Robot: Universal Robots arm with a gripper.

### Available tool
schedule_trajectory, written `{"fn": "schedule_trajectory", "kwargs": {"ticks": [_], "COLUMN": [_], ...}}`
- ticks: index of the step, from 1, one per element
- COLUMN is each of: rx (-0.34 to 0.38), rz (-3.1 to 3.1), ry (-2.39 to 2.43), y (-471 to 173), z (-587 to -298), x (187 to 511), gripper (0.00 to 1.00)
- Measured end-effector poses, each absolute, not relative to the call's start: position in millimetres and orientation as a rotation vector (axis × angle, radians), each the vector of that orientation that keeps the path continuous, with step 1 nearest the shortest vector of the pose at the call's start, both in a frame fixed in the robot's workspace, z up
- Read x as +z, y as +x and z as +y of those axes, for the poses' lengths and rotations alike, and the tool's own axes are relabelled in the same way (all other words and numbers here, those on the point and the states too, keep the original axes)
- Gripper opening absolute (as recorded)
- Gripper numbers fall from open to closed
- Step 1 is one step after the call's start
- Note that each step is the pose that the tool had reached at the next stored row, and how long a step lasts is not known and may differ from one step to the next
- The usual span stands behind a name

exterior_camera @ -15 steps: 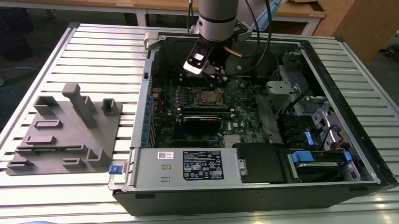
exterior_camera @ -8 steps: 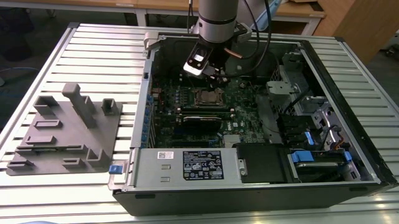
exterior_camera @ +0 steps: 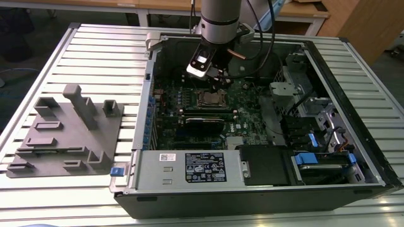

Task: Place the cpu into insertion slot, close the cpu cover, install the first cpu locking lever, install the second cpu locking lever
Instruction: 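Close the cpu cover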

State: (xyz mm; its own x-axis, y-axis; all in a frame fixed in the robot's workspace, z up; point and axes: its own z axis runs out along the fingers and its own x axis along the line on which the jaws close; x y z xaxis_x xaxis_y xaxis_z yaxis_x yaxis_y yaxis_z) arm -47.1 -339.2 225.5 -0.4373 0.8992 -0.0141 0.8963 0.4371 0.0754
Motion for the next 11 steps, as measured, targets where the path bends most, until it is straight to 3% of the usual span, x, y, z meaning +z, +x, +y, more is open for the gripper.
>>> {"fn": "schedule_trajectory", "kwargs": {"ticks": [11], "rx": [0.089], "rz": [2.658], "ry": [1.575], "y": [-47.1], "z": [-339.2], "x": [225.5], "gripper": [0.11]}}
